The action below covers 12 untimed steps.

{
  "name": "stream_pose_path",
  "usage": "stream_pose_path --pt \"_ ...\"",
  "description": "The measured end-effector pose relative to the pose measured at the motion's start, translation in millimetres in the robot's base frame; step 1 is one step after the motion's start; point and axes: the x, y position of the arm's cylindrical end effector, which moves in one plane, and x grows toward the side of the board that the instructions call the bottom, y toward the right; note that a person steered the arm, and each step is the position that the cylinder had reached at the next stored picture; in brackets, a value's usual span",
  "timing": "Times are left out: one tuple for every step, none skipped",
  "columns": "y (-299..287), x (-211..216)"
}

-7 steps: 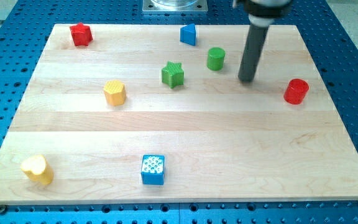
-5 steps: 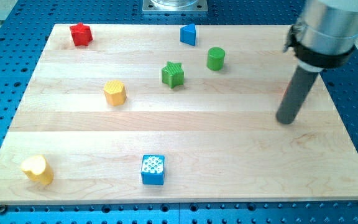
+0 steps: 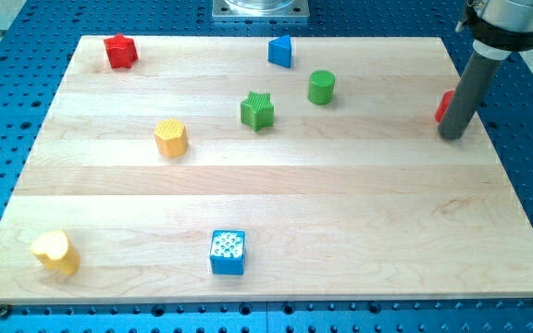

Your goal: Move the red circle to the top right of the board

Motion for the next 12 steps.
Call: stream_pose_path --pt "23 -20" --pt "46 -63" --pt "62 -96" --pt "73 -71" --pt "56 -34" --pt "43 -77" --pt "34 -114" --pt "34 -93" --pt "12 -81" --pt "-7 -79" --pt "-33 -87" --pt "-40 -101"
